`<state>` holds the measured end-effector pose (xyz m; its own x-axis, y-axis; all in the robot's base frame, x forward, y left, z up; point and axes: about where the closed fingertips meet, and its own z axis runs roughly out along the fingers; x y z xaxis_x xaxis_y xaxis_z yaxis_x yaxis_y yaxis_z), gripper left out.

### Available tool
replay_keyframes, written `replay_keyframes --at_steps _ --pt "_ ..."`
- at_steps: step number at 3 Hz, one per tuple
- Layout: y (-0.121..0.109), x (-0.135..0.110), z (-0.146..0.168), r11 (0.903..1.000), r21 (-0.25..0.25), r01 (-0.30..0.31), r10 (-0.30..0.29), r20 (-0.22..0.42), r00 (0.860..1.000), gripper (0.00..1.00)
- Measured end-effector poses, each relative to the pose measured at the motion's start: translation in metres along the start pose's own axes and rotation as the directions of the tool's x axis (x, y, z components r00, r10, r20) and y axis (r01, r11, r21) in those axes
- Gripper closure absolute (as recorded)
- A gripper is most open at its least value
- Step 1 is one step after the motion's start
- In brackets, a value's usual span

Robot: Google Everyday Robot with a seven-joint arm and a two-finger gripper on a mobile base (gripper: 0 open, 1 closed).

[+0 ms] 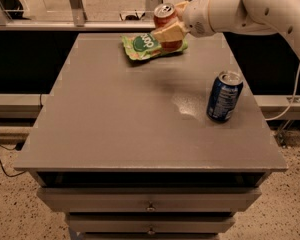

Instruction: Move coke can near green rice chip bag

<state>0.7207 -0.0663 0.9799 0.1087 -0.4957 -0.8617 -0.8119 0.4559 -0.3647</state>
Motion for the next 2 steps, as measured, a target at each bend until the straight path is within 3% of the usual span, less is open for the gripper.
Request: replay_keyframes --at_steps 2 --pt "-0.039 0.032 -0.019 0.9963 0.067 -0.053 0.054 -0.004 0.999 1.00"
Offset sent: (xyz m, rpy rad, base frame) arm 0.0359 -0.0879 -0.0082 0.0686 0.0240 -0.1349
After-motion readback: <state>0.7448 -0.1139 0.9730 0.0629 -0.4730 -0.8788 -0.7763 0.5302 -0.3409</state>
